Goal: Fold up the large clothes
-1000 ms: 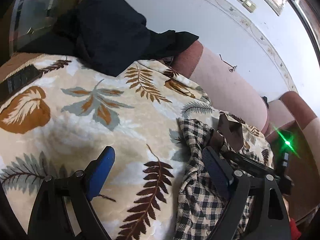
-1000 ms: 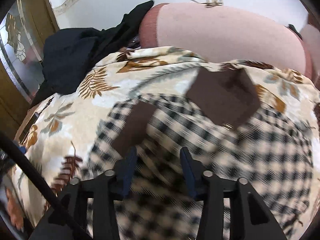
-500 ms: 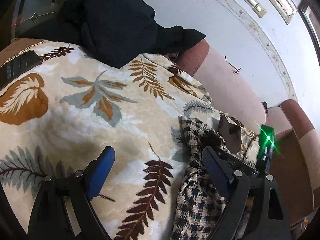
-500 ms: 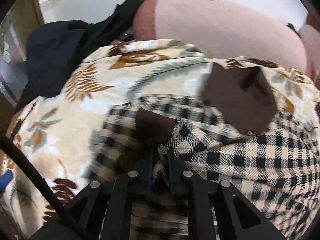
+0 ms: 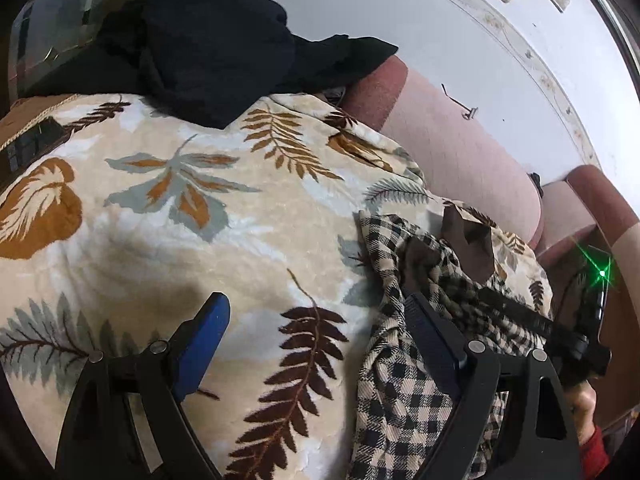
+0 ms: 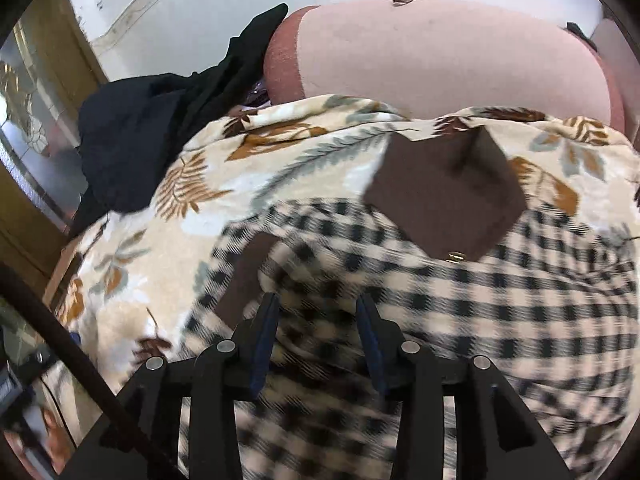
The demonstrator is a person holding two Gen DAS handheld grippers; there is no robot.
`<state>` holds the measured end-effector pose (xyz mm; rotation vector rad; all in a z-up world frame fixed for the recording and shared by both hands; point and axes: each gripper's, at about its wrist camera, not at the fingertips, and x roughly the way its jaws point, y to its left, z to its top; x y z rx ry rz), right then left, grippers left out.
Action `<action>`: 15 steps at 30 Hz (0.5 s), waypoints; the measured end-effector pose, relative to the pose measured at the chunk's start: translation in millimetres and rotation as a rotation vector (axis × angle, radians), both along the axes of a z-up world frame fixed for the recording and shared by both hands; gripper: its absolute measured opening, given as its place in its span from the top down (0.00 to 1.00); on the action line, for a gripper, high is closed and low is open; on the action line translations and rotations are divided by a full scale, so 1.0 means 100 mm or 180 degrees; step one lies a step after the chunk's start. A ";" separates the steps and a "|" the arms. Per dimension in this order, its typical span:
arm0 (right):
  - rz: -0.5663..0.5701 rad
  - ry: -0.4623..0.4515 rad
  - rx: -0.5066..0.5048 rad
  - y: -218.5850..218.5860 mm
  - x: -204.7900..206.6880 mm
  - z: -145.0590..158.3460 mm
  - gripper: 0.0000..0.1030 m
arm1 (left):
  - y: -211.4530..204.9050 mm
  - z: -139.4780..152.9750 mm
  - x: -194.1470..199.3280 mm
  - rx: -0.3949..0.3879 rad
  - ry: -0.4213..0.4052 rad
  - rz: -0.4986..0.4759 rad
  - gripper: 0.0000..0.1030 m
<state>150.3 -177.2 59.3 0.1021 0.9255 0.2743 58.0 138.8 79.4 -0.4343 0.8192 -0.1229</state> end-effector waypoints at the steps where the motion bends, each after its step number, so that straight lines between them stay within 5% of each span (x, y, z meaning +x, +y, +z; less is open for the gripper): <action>1: 0.0091 -0.0024 -0.0089 0.04 -0.03 -0.02 0.57 | -0.03 0.00 0.00 0.0044 -0.0007 -0.0018 0.14; 6: 0.0455 -0.0097 -0.0238 0.49 -0.03 -0.22 0.57 | -0.12 -0.08 0.03 0.0229 0.0062 -0.0054 0.14; 8: 0.0450 -0.0165 -0.0639 0.71 0.04 -0.36 0.60 | -0.10 -0.11 0.05 0.0212 0.0103 -0.0041 0.14; 9: 0.0428 -0.0105 -0.0826 0.79 0.10 -0.45 0.71 | -0.08 -0.11 0.05 0.0191 0.0112 -0.0030 0.14; 10: 0.0394 -0.0057 -0.0867 0.82 0.14 -0.49 0.93 | -0.06 -0.11 0.05 0.0163 0.0108 -0.0016 0.14; 15: 0.0313 0.0018 -0.0154 0.77 0.10 -0.27 0.94 | 0.00 -0.05 0.06 0.0091 0.0035 0.0006 0.14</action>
